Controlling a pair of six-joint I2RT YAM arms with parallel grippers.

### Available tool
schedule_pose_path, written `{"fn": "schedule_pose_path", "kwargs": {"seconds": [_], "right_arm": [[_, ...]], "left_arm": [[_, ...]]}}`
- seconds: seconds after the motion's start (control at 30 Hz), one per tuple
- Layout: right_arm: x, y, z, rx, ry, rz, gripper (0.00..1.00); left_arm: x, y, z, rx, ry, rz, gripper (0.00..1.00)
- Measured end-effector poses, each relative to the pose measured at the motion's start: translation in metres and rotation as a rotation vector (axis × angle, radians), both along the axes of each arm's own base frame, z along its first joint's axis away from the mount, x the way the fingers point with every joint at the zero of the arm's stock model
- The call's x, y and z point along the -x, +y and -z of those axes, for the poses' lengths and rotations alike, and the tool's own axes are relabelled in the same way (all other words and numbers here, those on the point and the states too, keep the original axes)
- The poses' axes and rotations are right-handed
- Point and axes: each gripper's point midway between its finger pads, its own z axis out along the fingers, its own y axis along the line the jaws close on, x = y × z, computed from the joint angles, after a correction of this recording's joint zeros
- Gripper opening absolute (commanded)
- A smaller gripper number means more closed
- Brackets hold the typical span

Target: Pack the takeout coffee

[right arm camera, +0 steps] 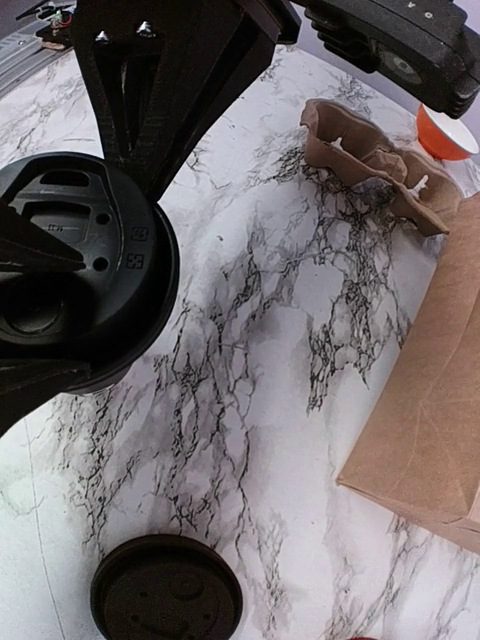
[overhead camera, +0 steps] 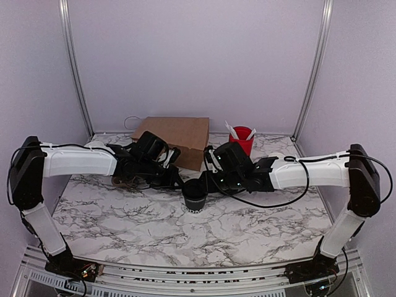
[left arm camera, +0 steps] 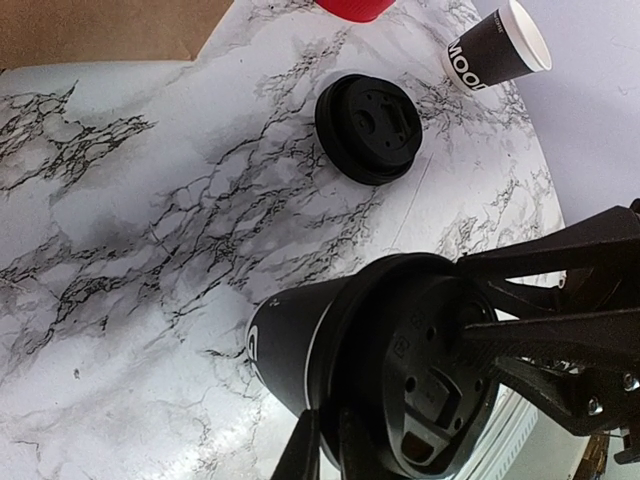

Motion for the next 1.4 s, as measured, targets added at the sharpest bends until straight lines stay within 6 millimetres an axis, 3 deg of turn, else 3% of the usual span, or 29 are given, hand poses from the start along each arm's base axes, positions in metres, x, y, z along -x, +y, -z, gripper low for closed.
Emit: {"fn": "schedule_pose_path", "kwargs": {"seconds": [0.5, 0.83, 1.4], "right_arm": [[-0.002, -0.002, 0.0, 0.0, -0.009, 0.01, 0.28], [-0.001, -0.003, -0.004, 0.023, 0.009, 0.011, 0.29], [-0.006, -0.009, -0.018, 0.077, 0.038, 0.026, 0.33]], "left_arm": [[-0.008, -0.005, 0.003, 0.006, -0.049, -0.021, 0.05], [-0.014, -0.009, -0.015, -0.047, -0.065, -0.02, 0.06], [-0.018, -0.016, -0.018, -0.141, -0.028, 0.012, 0.09]]}}
